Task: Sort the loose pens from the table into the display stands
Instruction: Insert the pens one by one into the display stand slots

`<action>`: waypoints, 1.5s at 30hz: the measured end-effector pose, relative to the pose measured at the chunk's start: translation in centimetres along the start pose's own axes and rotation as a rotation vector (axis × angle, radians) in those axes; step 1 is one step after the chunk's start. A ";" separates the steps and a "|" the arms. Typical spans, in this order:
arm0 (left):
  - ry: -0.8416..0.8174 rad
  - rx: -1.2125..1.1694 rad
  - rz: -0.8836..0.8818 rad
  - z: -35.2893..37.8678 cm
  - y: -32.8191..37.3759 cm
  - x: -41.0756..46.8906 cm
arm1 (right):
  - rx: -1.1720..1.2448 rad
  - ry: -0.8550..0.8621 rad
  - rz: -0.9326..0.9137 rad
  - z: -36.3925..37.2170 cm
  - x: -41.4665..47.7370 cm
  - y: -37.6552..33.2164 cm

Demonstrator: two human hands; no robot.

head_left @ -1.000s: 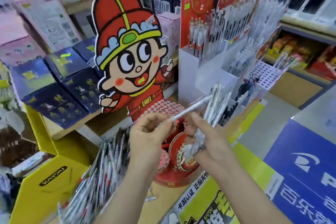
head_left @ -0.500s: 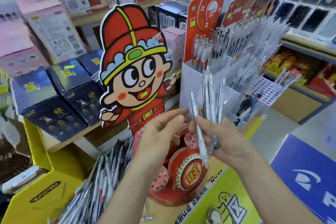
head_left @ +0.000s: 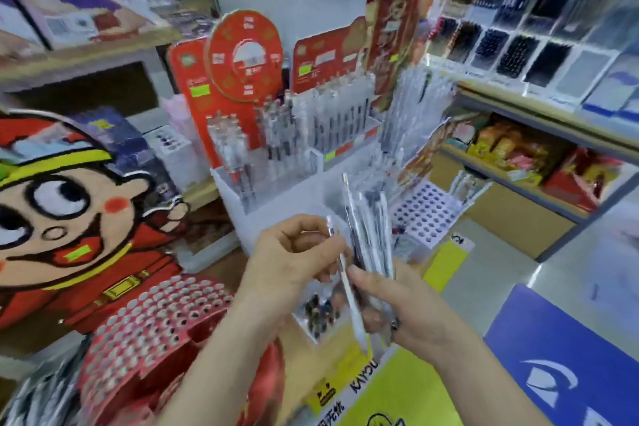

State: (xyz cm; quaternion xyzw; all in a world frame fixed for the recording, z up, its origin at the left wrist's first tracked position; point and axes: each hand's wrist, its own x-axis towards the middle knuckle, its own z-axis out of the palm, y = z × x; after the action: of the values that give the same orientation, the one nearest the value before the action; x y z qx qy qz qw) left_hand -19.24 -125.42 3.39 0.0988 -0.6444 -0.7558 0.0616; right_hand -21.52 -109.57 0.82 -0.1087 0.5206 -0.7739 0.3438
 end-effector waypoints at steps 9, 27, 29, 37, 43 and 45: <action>0.079 0.270 0.125 12.1 -0.6 8.1 | -0.063 0.325 0.019 -17.4 -2.8 -4.0; 0.047 0.857 0.222 23.6 -12.8 24.1 | -0.209 0.577 -0.029 -32.0 4.8 -10.0; 0.030 0.882 0.210 24.0 -13.4 24.6 | -0.220 0.536 -0.019 -32.9 5.6 -10.5; -0.158 1.179 0.353 25.8 -15.3 24.6 | -0.265 0.356 0.040 -37.7 7.5 -12.2; -0.179 1.358 0.135 28.1 -15.4 25.2 | -0.287 0.239 0.058 -39.7 7.7 -13.6; -0.143 1.297 0.066 28.5 -15.3 25.1 | -0.226 0.236 0.067 -40.1 7.8 -13.7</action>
State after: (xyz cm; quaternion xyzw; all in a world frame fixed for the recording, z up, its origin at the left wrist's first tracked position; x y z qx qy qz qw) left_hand -49.65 -101.05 -9.20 0.0456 -0.9748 -0.2161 -0.0302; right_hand -54.09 -82.25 -6.04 -0.0378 0.6442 -0.7060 0.2916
